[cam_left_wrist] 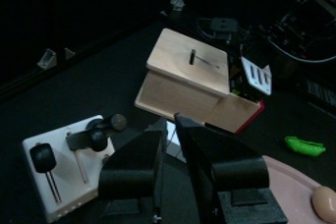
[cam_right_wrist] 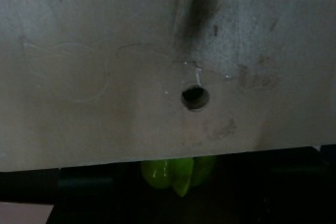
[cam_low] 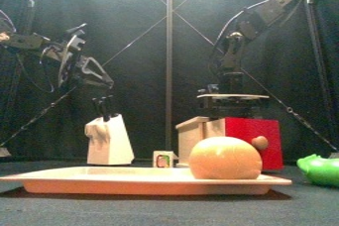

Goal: Put starfruit left of plate

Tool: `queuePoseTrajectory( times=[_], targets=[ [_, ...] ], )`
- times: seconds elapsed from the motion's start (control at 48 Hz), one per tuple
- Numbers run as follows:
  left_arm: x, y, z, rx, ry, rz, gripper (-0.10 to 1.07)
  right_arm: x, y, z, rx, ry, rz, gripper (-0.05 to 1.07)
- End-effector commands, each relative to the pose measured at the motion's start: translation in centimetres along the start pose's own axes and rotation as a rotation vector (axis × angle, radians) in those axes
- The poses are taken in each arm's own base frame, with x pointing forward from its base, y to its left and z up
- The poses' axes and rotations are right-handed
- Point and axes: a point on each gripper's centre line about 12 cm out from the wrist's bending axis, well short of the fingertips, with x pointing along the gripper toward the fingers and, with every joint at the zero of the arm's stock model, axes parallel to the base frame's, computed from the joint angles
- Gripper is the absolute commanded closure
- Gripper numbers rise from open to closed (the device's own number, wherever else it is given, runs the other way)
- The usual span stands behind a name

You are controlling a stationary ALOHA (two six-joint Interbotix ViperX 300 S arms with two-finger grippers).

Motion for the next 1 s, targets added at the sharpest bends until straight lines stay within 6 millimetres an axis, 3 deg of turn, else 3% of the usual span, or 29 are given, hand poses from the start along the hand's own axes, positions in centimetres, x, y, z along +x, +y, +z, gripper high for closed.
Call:
queuePoseTrajectory(
  times=[0.0, 0.229, 0.646, 0.771, 0.979],
  targets=[
    [0.1, -0.1, 0.4, 0.004, -0.014, -0.005, 0.38, -2.3, 0.0, 0.8, 0.012, -0.034, 0.045, 0.43],
    [0.0, -0.1, 0.7, 0.011, -0.025, -0.004, 0.38, -4.6, -0.8, 0.8, 0.028, -0.037, 0.047, 0.43],
    [-1.6, -0.4, 2.2, 0.013, -0.100, -0.014, 0.38, -6.7, -1.4, 0.2, 0.058, -0.014, 0.096, 0.43],
    [-2.5, -0.5, 2.0, 0.023, -0.112, -0.022, 0.38, -7.2, -1.7, 0.2, 0.061, -0.017, 0.094, 0.43],
    [-4.3, -0.9, -0.3, 0.084, -0.090, -0.065, 0.38, -8.2, -1.4, -0.5, 0.041, -0.018, 0.111, 0.43]
  ],
)
